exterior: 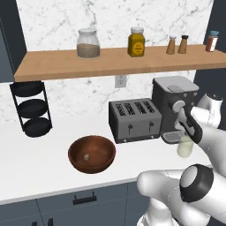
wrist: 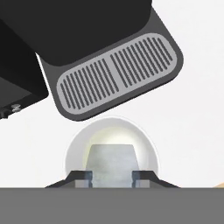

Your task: Grab a lemon wedge from the fridge and one ice cube from the ice bowl, and put them in the glass of lemonade.

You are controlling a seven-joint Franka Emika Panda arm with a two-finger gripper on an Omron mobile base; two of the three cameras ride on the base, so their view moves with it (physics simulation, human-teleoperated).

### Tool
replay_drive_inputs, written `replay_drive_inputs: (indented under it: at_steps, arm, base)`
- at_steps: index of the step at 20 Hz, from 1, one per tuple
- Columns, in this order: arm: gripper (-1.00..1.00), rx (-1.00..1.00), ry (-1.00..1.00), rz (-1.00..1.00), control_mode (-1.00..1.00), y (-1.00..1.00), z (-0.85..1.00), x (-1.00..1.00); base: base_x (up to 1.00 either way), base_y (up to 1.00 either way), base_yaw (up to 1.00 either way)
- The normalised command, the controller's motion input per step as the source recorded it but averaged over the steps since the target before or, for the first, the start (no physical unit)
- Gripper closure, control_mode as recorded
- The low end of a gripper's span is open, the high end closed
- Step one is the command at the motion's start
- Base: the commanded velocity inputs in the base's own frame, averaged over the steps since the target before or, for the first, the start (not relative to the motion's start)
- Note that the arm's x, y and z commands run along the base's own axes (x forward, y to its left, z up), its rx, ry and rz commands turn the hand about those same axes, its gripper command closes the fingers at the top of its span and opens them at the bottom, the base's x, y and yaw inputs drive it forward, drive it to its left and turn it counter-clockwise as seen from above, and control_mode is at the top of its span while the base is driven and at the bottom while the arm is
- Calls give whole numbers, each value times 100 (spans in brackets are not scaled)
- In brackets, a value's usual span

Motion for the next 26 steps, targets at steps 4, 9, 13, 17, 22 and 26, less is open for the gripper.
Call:
replay_drive_inputs:
  at_steps: [4, 9, 13, 17, 22, 26]
  arm:
    - [-100, 0, 0, 0, -100, 0, 0, 0]
    - [-100, 0, 0, 0, -100, 0, 0, 0]
    - [-100, 0, 0, 0, -100, 0, 0, 0]
    - [-100, 0, 0, 0, -100, 0, 0, 0]
    - [-100, 2, -9, 0, -100, 0, 20, -4]
    - [-100, 5, -10, 0, -100, 0, 31, 0]
  base:
    - [0, 0, 0]
    - [0, 0, 0]
    - [0, 0, 0]
    - [0, 0, 0]
    - [0, 0, 0]
    - [0, 0, 0]
